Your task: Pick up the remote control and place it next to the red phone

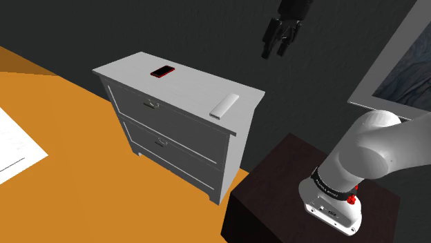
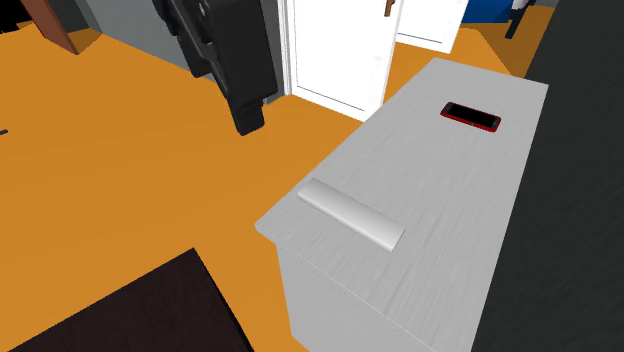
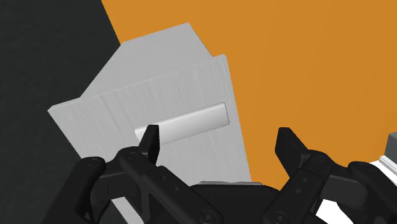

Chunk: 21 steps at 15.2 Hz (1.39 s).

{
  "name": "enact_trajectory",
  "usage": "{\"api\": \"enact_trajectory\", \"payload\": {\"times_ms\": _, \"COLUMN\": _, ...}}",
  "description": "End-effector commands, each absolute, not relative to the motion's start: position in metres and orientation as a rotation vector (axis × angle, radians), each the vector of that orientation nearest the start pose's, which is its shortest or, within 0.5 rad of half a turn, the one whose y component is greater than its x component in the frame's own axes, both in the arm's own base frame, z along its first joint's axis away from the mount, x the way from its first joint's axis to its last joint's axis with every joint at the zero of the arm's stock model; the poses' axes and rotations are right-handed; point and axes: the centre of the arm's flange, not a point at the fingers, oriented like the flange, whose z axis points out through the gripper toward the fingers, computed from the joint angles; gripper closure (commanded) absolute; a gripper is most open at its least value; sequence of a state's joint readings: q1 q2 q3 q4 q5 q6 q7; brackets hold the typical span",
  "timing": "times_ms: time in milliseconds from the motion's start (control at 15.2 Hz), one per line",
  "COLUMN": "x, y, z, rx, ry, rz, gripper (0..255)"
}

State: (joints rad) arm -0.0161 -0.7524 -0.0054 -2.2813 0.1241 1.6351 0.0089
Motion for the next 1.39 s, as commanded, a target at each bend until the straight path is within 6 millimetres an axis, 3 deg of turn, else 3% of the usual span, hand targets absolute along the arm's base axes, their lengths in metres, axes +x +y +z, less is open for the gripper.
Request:
{"api": "enact_trajectory", "payload": {"times_ms": 0, "x": 0.323, "y": 0.005, "z": 0.622, "rx": -3.01, "ry": 0.046, "rz": -0.161, "gripper": 0}}
{"api": "enact_trajectory", "payload": {"times_ms": 660, "x": 0.409, "y": 0.038, "z": 0.522, "rx": -2.982, "ry": 0.736, "rz": -0.098, "gripper": 0}}
{"api": "enact_trajectory", "payload": {"times_ms": 1320, "x": 0.493, "y": 0.028, "z": 0.416, "rx": -2.799, "ry": 1.414, "rz": -0.027, "gripper": 0}}
